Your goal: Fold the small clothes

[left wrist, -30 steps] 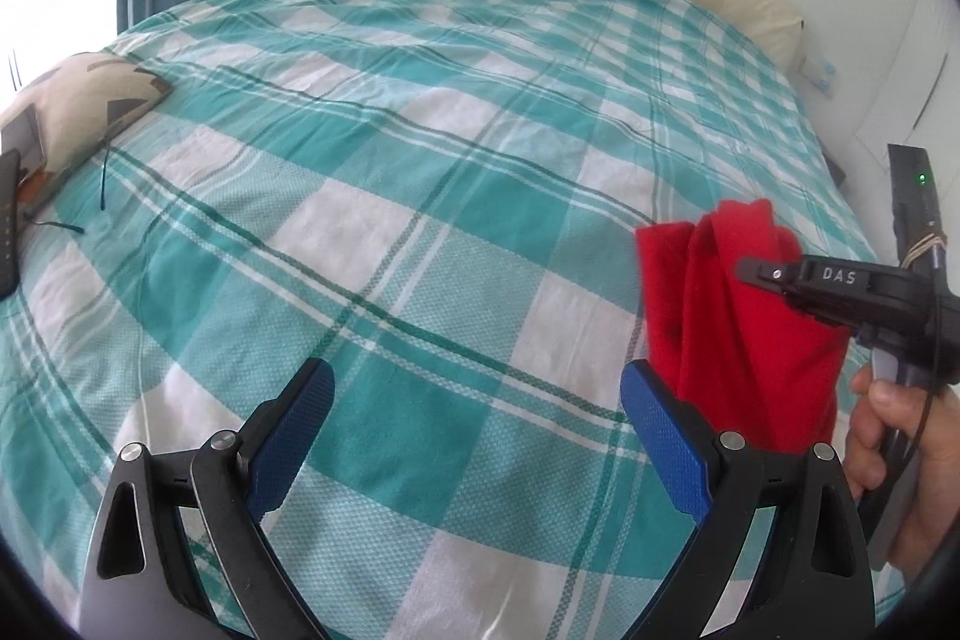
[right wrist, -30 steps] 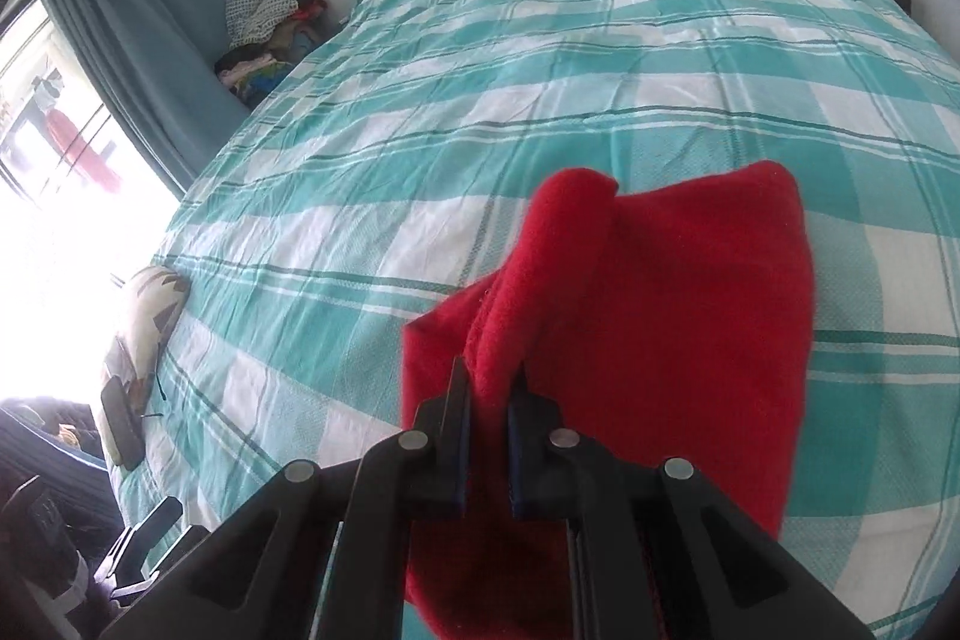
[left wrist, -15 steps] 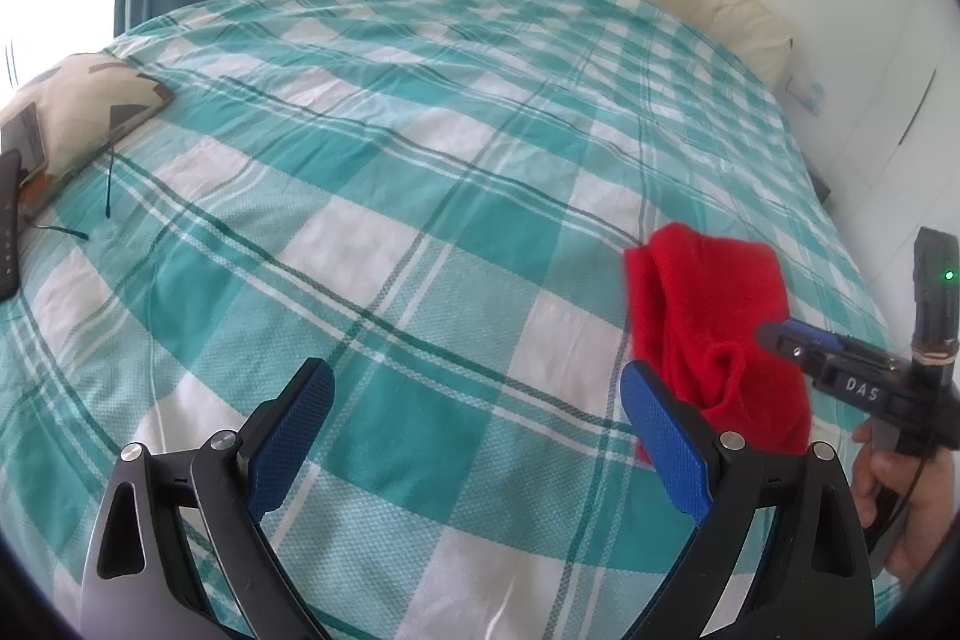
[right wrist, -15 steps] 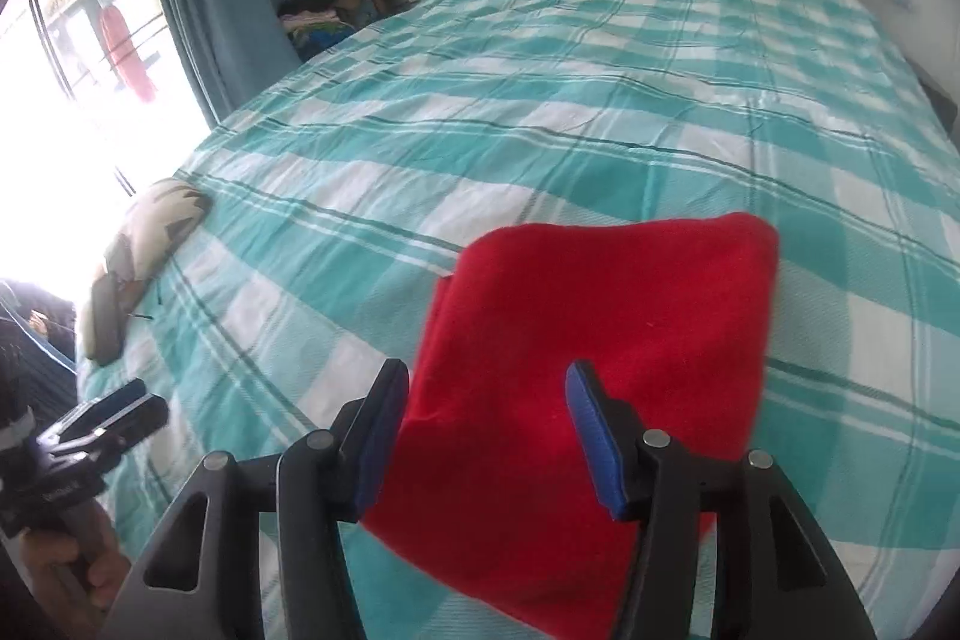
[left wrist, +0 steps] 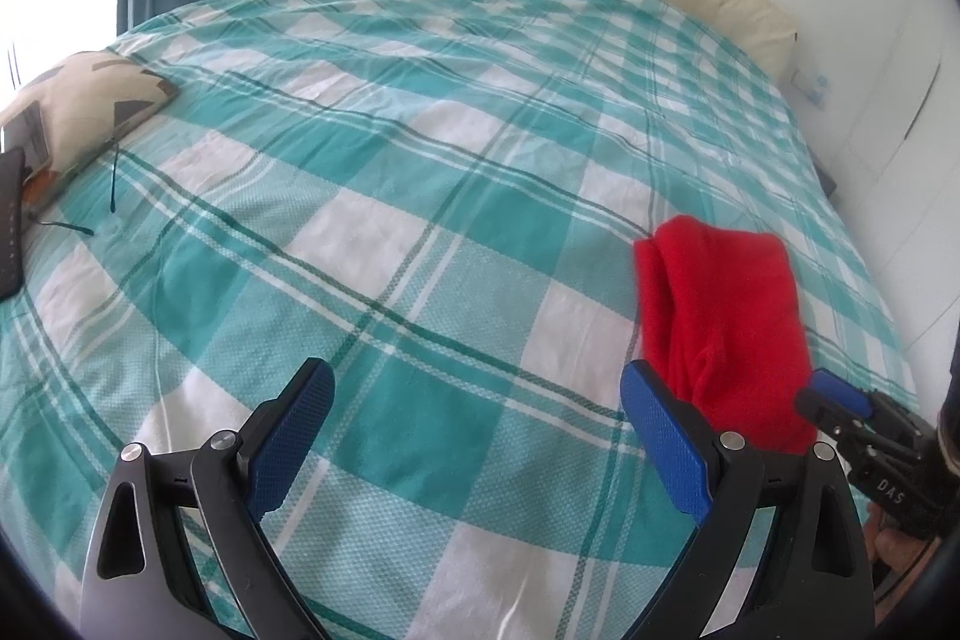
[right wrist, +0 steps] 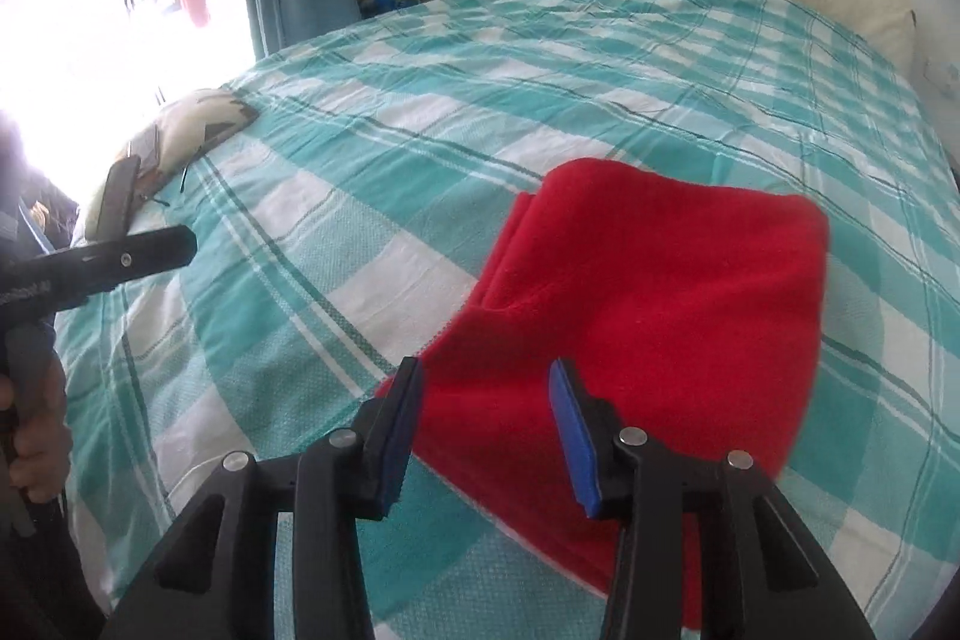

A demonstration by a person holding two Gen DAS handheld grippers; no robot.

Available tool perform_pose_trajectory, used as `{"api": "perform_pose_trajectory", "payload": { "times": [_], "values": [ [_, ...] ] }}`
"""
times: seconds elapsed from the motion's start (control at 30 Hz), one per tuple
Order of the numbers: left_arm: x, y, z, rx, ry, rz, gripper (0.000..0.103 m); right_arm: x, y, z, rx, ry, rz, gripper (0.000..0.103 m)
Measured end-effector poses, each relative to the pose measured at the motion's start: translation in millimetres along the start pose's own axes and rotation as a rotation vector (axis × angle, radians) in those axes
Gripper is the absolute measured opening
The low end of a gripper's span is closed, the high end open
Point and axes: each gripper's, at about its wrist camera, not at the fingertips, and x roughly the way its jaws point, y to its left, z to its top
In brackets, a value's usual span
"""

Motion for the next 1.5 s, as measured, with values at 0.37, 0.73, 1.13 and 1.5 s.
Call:
{"api": "perform_pose_trajectory", "payload": {
  "times": [0.37,0.73,1.13,1.5],
  "values": [
    [10.7,-24.3,-12.2,0.053,0.032,0.008,0.097,-5.5,-62.6,-83.2,0.202,0.150,0.016,0.044],
    [22.9,-51.1,-29.0,0.116,0.076,0.019,0.097,-82.6,-72.0,-130.1,0.235,-0.036,-0.098,0.066],
    [27.4,-73.6,-37.0,0.178,0.090,0.005,0.097,-94.3,-69.7,-116.6,0.206,-0.071,-0.161,0.072],
    [32.7,-77.7,-38.1,0.186,0.116,0.004,0.097,-80.9,-69.0,-123.7,0.215,-0.029,-0.137,0.072]
  ]
}}
